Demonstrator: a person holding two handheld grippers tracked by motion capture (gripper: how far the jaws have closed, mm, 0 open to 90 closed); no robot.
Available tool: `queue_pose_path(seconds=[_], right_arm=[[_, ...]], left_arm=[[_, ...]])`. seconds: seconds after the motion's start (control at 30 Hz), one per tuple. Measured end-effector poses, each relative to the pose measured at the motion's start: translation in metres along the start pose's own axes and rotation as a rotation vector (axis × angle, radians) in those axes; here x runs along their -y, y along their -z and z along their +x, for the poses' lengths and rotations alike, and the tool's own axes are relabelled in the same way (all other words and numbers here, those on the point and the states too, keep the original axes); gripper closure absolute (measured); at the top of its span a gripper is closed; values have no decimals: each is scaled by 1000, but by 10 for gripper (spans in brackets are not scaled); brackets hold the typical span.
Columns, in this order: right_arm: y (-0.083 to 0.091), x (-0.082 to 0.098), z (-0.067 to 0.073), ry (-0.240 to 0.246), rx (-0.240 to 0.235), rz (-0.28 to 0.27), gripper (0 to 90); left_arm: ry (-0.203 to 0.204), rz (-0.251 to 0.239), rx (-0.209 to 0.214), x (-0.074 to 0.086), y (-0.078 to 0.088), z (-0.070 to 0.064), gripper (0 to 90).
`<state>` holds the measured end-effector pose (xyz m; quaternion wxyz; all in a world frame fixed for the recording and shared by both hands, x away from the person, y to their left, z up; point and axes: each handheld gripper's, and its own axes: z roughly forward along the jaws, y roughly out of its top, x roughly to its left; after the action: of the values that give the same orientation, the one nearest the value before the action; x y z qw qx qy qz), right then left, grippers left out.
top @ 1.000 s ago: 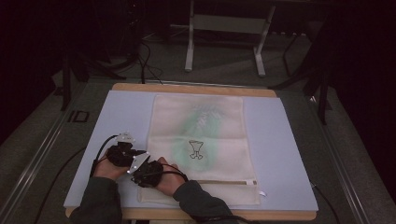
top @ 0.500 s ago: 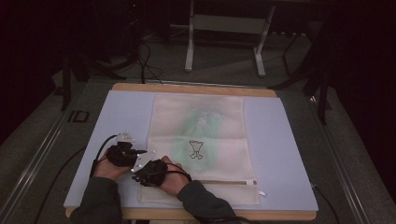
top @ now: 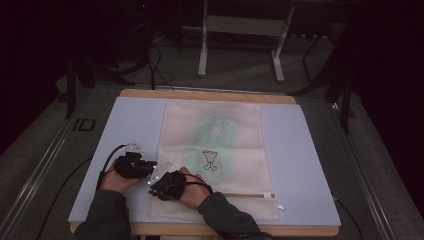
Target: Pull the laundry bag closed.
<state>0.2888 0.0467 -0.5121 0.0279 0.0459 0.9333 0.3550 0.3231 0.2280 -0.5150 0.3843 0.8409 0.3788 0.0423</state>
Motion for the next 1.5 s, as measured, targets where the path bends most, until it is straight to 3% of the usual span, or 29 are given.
queue_pose_path(seconds=[0.27, 0.63, 0.8, 0.93, 1.27, 1.33, 1.37, 1.4, 1.5], right_arm=[[-7, -2, -2, -13, -16, 23, 809], [-12, -7, -3, 15, -34, 137, 805], [-12, -10, -6, -8, -56, 172, 804], [-13, -12, -5, -2, -41, 202, 816], [-13, -7, 0, 23, -8, 168, 820], [-13, -7, 0, 21, -8, 163, 820], [-13, -6, -1, 22, -9, 158, 820], [-12, -5, -1, 16, -11, 147, 820], [-12, -5, -1, 15, -13, 148, 819]], left_arm=[[-4, 2, -1, 0, 0, 0, 699], [-3, 2, 0, 0, 2, 1, 697], [-6, 4, 4, 0, 2, 0, 696], [-6, 4, 6, 1, 3, -1, 696], [-13, -2, 5, 5, 9, -11, 749], [-18, 3, 10, 6, 9, -12, 825], [-21, 26, 27, 7, 7, -13, 825], [-19, 50, 31, 9, 4, -13, 891], [-18, 67, 37, 9, 1, -14, 893]])
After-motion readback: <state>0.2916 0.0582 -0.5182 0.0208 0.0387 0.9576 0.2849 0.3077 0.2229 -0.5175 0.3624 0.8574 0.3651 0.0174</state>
